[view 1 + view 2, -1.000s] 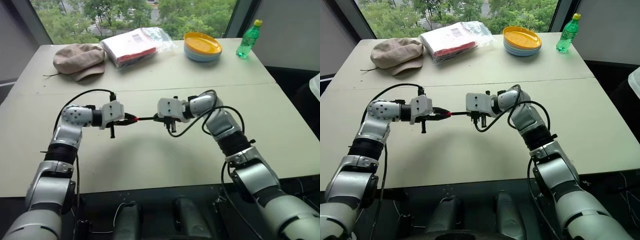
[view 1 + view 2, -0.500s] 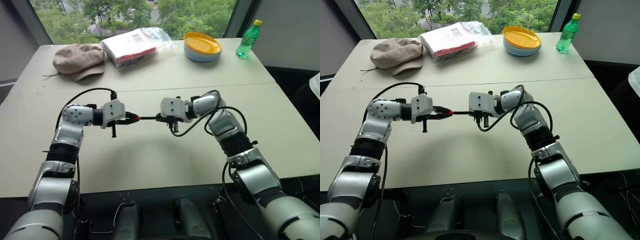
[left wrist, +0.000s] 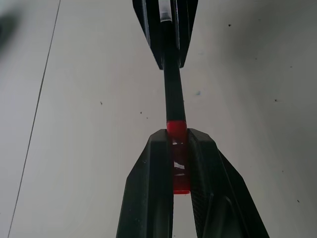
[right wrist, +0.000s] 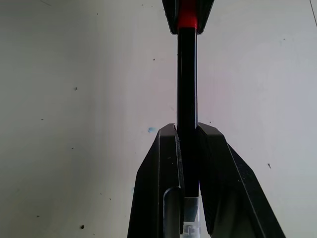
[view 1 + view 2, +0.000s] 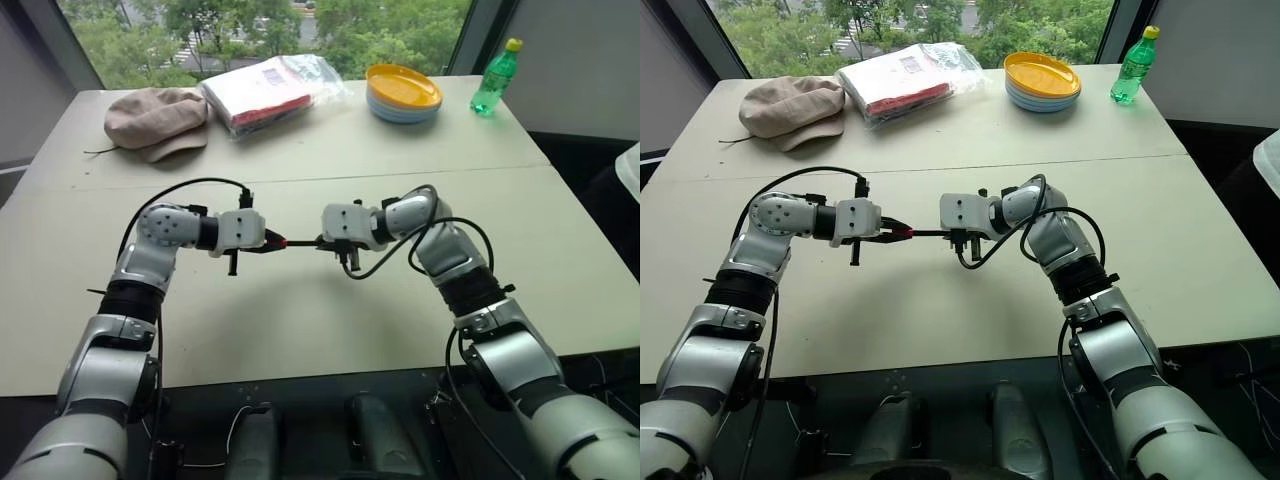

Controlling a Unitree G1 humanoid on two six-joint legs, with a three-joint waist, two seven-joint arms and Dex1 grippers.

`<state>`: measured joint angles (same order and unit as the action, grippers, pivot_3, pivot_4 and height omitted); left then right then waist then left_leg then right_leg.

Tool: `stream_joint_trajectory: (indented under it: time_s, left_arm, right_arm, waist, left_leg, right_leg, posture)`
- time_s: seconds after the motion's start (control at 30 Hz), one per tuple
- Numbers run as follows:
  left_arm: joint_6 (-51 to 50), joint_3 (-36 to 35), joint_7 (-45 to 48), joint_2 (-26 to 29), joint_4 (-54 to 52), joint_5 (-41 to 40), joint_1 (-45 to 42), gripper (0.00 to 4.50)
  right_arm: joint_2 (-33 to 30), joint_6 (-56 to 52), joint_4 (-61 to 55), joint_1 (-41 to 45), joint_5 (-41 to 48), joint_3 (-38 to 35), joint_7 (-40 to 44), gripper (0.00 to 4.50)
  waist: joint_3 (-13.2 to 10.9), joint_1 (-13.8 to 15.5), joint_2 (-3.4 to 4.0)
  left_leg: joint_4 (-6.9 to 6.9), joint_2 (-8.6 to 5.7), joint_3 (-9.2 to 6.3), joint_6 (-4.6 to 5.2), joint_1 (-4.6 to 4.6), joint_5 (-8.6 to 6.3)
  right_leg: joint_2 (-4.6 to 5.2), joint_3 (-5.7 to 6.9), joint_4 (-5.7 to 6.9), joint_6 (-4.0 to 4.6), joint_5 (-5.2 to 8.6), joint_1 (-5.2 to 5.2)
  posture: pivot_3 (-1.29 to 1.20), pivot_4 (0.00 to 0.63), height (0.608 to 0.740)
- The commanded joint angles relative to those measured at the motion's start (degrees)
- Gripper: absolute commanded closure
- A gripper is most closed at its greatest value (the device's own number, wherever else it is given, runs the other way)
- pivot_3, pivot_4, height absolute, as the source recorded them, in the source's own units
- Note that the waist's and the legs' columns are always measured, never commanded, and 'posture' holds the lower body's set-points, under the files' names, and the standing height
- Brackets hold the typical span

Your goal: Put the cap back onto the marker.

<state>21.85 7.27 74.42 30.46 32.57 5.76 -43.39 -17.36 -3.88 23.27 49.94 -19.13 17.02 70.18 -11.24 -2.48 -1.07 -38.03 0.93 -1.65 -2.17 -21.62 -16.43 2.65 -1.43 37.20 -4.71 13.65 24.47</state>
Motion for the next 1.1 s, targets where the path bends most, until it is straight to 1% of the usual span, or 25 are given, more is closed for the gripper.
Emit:
stream_joint_trajectory:
  time_s: [0.03, 0.3, 0.7, 0.97, 1.1]
  left_arm:
    - [3.53, 2.15, -2.03, -3.02, -5.39, -2.22, -3.25, 4.50]
    - [4.14, 2.76, -3.35, -1.45, -2.50, -0.37, -2.58, 4.50]
    - [4.53, 2.04, -4.47, -0.28, 0.19, -0.51, -1.59, 4.50]
    - [3.50, 0.12, -4.07, -0.08, 1.96, -3.84, -0.44, 4.50]
    - [1.20, -1.06, -3.83, 0.49, -0.15, -6.29, 1.06, 4.50]
  right_arm:
    - [6.15, 2.27, -3.84, 1.71, 3.06, 6.40, 1.88, 4.48]
    - [5.80, 0.95, -4.56, 3.03, 2.44, 6.22, 1.34, 4.48]
    - [6.22, -1.77, -8.01, 3.99, 3.83, 6.01, 1.80, 4.48]
    - [6.21, -1.77, -7.68, 4.04, 4.45, 5.32, 0.89, 4.48]
    - [5.40, -0.72, -6.04, 3.95, 4.02, 5.07, 0.15, 4.48]
  waist:
    - [0.00, 0.00, 0.00]
    - [0.00, 0.01, 0.00]
    - [0.00, 0.01, 0.00]
    - [0.00, -0.04, 0.00]
    - [0.00, -0.03, 0.00]
  left_leg:
    - [0.00, 0.00, 0.00, 0.00, 0.00, 0.00]
    - [0.00, 0.00, 0.00, 0.00, 0.00, 0.00]
    - [0.00, 0.00, 0.00, 0.00, 0.00, 0.00]
    - [0.00, 0.00, 0.00, 0.00, 0.00, 0.00]
    - [0.00, 0.00, -0.01, 0.00, 0.00, 0.00]
  right_leg:
    - [0.00, 0.00, 0.00, 0.00, 0.00, 0.00]
    - [0.00, 0.00, 0.00, 0.00, 0.00, 0.00]
    - [0.00, 0.00, 0.00, 0.00, 0.00, 0.00]
    - [0.00, 0.00, 0.00, 0.00, 0.00, 0.00]
    - [0.00, 0.00, 0.01, 0.00, 0.00, 0.00]
  posture:
    - [0.00, 0.150, 0.740]
    - [0.00, 0.150, 0.740]
    - [0.00, 0.150, 0.740]
    - [0.00, 0.150, 0.740]
    - [0.00, 0.150, 0.740]
